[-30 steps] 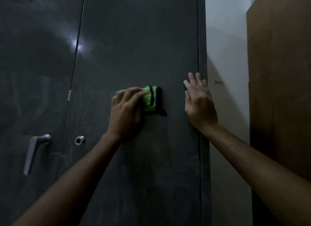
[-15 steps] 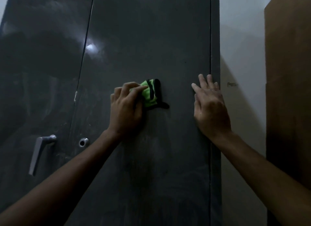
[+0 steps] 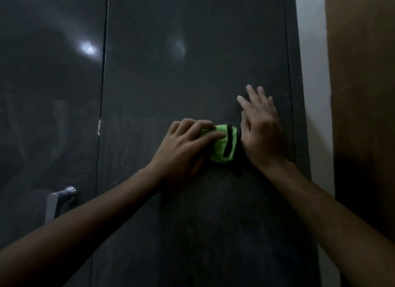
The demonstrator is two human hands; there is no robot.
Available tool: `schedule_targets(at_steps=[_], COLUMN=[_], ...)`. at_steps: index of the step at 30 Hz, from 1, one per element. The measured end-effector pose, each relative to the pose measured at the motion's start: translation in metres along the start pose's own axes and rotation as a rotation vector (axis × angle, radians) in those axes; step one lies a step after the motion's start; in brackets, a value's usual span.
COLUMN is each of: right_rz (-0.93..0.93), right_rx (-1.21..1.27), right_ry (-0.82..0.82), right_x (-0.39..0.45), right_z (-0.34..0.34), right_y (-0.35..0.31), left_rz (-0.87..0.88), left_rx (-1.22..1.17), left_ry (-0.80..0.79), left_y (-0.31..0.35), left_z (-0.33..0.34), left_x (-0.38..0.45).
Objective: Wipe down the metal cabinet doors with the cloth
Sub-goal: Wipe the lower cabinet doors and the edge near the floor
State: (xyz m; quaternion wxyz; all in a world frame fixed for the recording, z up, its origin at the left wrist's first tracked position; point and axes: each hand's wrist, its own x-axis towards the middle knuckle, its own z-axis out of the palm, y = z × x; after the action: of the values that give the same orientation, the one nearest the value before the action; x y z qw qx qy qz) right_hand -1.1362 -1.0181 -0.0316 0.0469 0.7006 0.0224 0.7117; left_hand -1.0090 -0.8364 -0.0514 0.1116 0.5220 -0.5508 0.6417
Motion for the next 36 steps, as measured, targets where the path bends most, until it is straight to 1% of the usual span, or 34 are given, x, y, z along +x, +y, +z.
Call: schedule_targets(at_steps=[1, 2, 3, 5, 6, 7, 9, 11, 12, 13, 14, 16, 17, 18, 20, 21, 22, 23, 26, 27, 28, 31, 32, 33, 36], right_rz=[0.027, 0.056, 0.081, 0.110, 0.115, 0.119, 0.124, 0.118, 0.111, 0.103, 0.100, 0.107, 0.115, 0.121, 0.124, 0.125, 0.126, 0.129, 0.142, 0.146, 0.149, 0.139, 0.136, 0.135, 0.135], right_rx=[0.004, 0.010, 0.016, 0.017, 0.008, -0.004, -0.022, -0.030, -0.031, -0.033, -0.037, -0.037, -0.034, -0.033, -0.039, -0.043, -0.045, -0.047, -0.058, -0.062, -0.064, -0.069, -0.069, -0.066, -0.067], right_ry=[0.008, 0.025, 0.047, 0.077, 0.082, 0.082, 0.089, 0.103, 0.113, 0.122, 0.127, 0.127, 0.120, 0.112, 0.104, 0.102, 0.099, 0.095, 0.092, 0.084, 0.077, 0.066, 0.068, 0.066, 0.072], right_x=[0.003, 0.004, 0.005, 0.006, 0.006, 0.006, 0.005, 0.005, 0.005, 0.005, 0.004, 0.006, 0.006, 0.007, 0.006, 0.006, 0.005, 0.005, 0.005, 0.005, 0.004, 0.003, 0.002, 0.002, 0.002], right_z=[0.005, 0.008, 0.012, 0.016, 0.017, 0.018, 0.018, 0.020, 0.021, 0.023, 0.024, 0.024, 0.024, 0.023, 0.021, 0.020, 0.020, 0.020, 0.019, 0.019, 0.019, 0.017, 0.017, 0.017, 0.018], right_y=[-0.005, -0.010, -0.013, -0.016, -0.017, -0.018, -0.018, -0.018, -0.017, -0.016, -0.016, -0.016, -0.017, -0.019, -0.021, -0.022, -0.022, -0.022, -0.021, -0.021, -0.022, -0.022, -0.022, -0.022, -0.021], left_rz=[0.066, 0.055, -0.022, -0.245, -0.295, -0.273, -0.118, 0.021, 0.050, 0.022, -0.075, -0.352, -0.391, -0.318, -0.028, 0.060, 0.074, 0.024, -0.304, -0.330, -0.266, 0.137, 0.169, 0.107, -0.309], left_rx=[0.020, 0.036, 0.040, 0.024, 0.015, 0.006, -0.042, -0.073, -0.061, -0.044, -0.036, -0.077, -0.103, -0.116, -0.123, -0.123, -0.119, -0.113, -0.143, -0.150, -0.163, -0.160, -0.129, -0.105, -0.054], left_ry=[-0.034, -0.024, 0.017, 0.110, 0.125, 0.109, 0.036, -0.032, -0.032, 0.003, 0.068, 0.187, 0.203, 0.183, 0.060, 0.007, -0.005, 0.023, 0.131, 0.133, 0.111, -0.113, -0.130, -0.097, 0.136], left_y=[-0.011, -0.026, -0.041, -0.061, -0.062, -0.058, -0.050, -0.057, -0.067, -0.076, -0.081, -0.072, -0.059, -0.045, -0.029, -0.033, -0.042, -0.051, -0.060, -0.056, -0.051, -0.053, -0.066, -0.080, -0.106], left_z=[-0.005, -0.011, -0.017, -0.026, -0.027, -0.026, -0.023, -0.025, -0.027, -0.027, -0.026, -0.021, -0.017, -0.012, -0.006, -0.007, -0.010, -0.014, -0.021, -0.022, -0.022, -0.026, -0.029, -0.033, -0.044], left_x=[-0.003, -0.003, 0.000, 0.004, 0.006, 0.005, -0.001, -0.009, -0.010, -0.009, -0.007, -0.001, 0.000, -0.002, -0.016, -0.023, -0.024, -0.023, -0.010, -0.007, -0.008, -0.032, -0.039, -0.043, -0.052])
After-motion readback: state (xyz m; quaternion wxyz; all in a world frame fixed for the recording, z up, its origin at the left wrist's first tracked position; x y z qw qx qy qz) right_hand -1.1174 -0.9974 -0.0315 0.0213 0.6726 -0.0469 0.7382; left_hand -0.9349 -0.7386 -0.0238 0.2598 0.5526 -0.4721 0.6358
